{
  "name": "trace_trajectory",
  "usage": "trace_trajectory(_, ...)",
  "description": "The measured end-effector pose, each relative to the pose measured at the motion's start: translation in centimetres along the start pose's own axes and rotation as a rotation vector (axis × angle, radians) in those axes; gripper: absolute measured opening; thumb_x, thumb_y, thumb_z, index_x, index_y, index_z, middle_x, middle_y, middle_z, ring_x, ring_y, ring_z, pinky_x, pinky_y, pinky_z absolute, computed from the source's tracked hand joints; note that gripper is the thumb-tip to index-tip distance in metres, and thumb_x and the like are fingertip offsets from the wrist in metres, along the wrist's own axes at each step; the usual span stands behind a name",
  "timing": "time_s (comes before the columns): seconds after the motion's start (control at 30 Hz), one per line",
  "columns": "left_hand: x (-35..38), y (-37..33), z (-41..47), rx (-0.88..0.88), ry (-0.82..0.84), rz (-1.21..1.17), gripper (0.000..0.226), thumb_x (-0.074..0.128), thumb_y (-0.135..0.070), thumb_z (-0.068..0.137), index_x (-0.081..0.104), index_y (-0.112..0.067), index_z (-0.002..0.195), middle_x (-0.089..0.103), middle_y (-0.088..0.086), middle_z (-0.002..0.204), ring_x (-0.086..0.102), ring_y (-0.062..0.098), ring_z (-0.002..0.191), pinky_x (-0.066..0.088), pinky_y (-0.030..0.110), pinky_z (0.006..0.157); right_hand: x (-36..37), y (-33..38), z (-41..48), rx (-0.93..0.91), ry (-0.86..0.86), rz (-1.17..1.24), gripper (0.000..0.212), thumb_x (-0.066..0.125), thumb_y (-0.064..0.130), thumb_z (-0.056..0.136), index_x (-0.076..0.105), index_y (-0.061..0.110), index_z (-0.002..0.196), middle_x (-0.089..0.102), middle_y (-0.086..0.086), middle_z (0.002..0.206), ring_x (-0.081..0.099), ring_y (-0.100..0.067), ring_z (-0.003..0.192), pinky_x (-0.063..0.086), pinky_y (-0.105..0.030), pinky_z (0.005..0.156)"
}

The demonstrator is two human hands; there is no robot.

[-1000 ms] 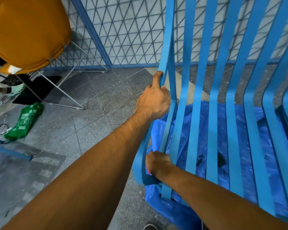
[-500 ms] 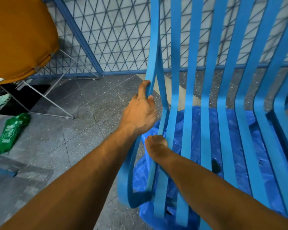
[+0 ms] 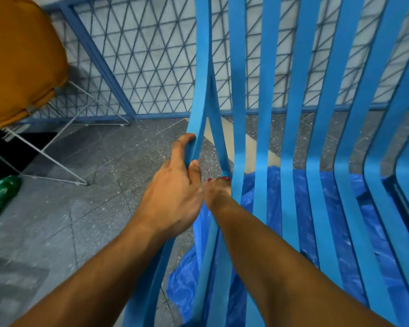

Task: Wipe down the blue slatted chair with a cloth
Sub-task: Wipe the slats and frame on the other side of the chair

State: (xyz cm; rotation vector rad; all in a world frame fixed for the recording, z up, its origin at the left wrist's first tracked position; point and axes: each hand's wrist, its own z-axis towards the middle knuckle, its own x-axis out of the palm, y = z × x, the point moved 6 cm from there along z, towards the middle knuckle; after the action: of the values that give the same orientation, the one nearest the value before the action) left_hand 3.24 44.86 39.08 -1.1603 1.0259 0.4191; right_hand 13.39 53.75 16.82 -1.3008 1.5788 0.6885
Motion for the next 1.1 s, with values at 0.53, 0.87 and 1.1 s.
trace_trajectory(0.53, 0.0, -0.2, -0.1, -0.003, -0.016, 0.02, 0.046, 0.032, -0.041, 0.106, 0.015, -0.05, 0.147, 0.062, 0.007, 0.117, 0.065, 0.031, 0.093, 0.055, 0.05, 0.082, 0.2, 1.4, -1.1, -0.08, -0.025, 0.061, 0.046, 0.046, 0.024, 0.103, 0.044, 0.015, 0.148, 0.054, -0.005, 0.145, 0.054, -0.03, 0.13, 0.044, -0.048, 0.101)
trace_trajectory(0.87, 0.3, 0.2, 0.3, 0.002, -0.018, 0.015, 0.047, 0.032, -0.041, 0.106, 0.012, -0.05, 0.148, 0.062, 0.007, 0.107, 0.057, 0.022, 0.078, 0.051, 0.044, 0.074, -0.2, 1.8, -2.6, -0.176, -0.095, 0.083, 0.04, 0.045, 0.018, 0.103, 0.052, 0.013, 0.142, 0.058, -0.011, 0.14, 0.055, -0.03, 0.129, 0.049, -0.05, 0.101)
trace_trajectory(1.1, 0.4, 0.8, 0.5, 0.03, -0.016, -0.017, 0.051, 0.031, -0.056, 0.098, 0.013, -0.054, 0.145, 0.063, 0.004, 0.104, 0.058, 0.015, 0.073, 0.048, 0.037, 0.067, -0.7, 0.4, 0.5, -0.034, -0.025, 0.124, 0.04, 0.044, 0.023, 0.103, 0.052, 0.011, 0.14, 0.059, -0.015, 0.139, 0.053, -0.038, 0.129, 0.042, -0.056, 0.104)
